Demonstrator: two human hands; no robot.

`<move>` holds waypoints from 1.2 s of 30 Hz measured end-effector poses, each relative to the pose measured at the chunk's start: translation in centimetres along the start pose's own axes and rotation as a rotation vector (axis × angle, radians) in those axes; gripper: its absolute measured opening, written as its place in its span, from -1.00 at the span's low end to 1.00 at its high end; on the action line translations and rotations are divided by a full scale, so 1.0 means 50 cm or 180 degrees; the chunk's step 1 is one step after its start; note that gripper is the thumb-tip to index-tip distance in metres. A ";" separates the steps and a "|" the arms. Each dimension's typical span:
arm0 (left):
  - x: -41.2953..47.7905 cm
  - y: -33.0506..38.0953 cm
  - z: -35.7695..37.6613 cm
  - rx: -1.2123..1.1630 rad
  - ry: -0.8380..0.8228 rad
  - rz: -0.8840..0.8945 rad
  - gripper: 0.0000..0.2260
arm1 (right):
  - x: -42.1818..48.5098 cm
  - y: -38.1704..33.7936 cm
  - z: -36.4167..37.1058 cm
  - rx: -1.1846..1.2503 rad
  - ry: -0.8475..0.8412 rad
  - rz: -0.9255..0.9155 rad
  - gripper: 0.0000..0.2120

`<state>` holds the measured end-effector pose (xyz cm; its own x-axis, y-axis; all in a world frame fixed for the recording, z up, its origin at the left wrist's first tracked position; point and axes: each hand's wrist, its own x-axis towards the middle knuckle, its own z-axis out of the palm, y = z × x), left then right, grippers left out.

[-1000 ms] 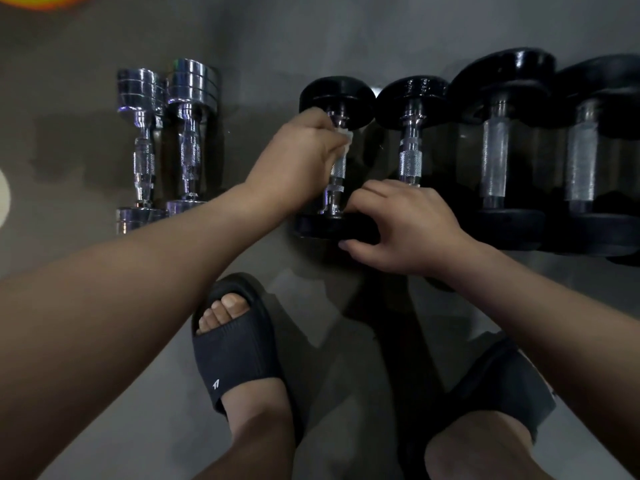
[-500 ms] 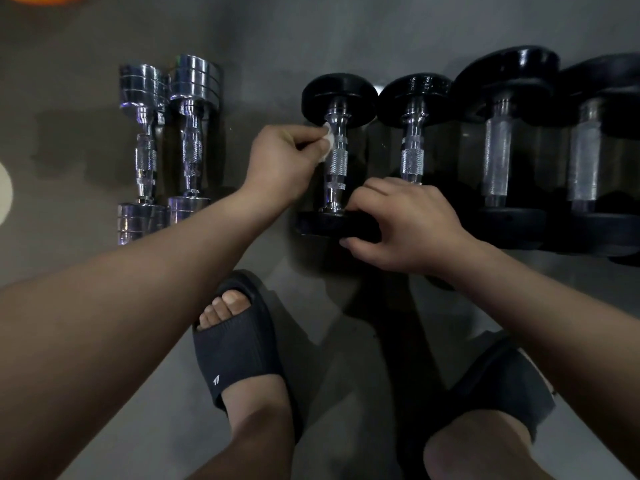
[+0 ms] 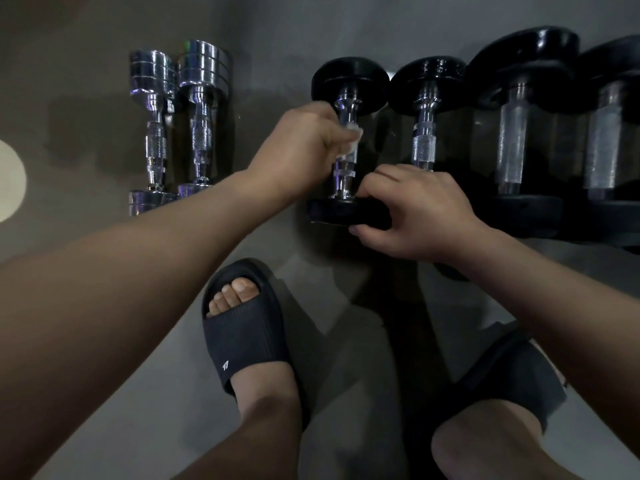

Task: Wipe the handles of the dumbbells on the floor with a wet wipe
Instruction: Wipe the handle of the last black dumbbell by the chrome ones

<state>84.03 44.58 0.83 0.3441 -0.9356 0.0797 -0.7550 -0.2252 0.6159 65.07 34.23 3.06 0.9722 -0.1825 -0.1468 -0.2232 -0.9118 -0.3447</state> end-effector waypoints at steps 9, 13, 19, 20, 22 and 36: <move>-0.012 0.006 0.006 -0.0180 0.0151 -0.0187 -0.83 | -0.002 0.002 -0.001 -0.0034 0.0023 -0.0012 -0.60; 0.009 -0.002 0.010 -0.0044 0.0159 -0.0292 -0.79 | -0.001 0.001 0.001 0.0000 0.0000 -0.0030 -0.61; -0.049 -0.003 -0.015 -0.0338 -0.0386 -0.0035 -0.75 | -0.001 0.004 0.001 -0.0052 0.0044 -0.0074 -0.58; -0.061 -0.002 -0.021 -0.0412 -0.0554 0.0025 -0.73 | -0.001 0.004 0.001 -0.0048 0.0056 -0.0082 -0.57; -0.073 -0.002 -0.031 -0.0513 -0.0884 0.0158 -0.64 | -0.002 0.004 0.002 -0.0056 0.0078 -0.0079 -0.57; -0.036 0.001 -0.064 -0.0371 -0.1620 0.0285 -0.66 | -0.008 -0.002 0.006 0.0091 0.0314 -0.0043 -0.61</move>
<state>85.17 47.14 3.24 -0.0555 -0.9700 -0.2368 -0.6919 -0.1336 0.7096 64.68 34.49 2.86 0.9771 -0.2068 -0.0506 -0.2106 -0.9037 -0.3727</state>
